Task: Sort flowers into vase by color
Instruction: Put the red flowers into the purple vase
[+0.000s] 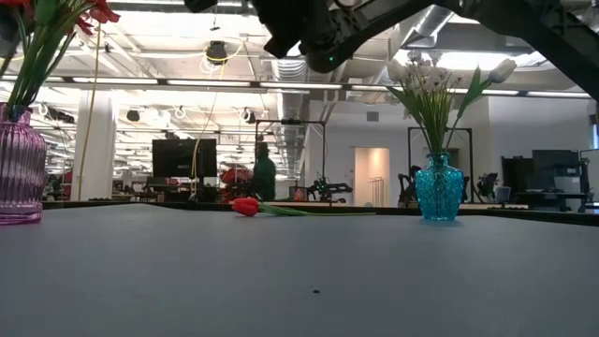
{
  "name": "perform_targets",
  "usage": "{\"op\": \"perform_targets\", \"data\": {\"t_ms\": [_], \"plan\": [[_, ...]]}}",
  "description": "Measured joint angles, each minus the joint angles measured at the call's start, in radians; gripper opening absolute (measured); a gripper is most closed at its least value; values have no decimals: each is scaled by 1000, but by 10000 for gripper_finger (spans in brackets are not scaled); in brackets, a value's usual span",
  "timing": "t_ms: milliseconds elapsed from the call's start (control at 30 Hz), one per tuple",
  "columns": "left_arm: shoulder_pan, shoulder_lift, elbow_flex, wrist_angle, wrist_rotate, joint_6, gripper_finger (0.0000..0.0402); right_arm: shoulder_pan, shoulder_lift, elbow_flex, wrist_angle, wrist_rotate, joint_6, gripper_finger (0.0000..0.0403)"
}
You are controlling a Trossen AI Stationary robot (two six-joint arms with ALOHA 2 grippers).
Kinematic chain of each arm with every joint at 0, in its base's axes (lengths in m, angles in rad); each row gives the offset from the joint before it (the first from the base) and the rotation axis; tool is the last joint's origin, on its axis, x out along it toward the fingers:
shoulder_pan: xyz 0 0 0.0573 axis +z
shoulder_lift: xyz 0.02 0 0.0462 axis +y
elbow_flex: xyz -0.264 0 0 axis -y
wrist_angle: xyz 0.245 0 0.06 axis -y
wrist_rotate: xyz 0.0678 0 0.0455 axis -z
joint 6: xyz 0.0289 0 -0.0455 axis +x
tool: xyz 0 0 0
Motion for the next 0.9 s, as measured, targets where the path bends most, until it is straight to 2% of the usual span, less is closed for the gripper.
{"op": "perform_targets", "data": {"t_ms": [233,667,900], "plan": [[24,-54,-68,38,18,15,2,0,0,0,-2,3,-5,172],[30,-57,-129,54,22,14,2,0,0,0,-1,3,-6,172],[30,-57,-133,49,87,16,2,0,0,0,0,-1,-6,172]]}}
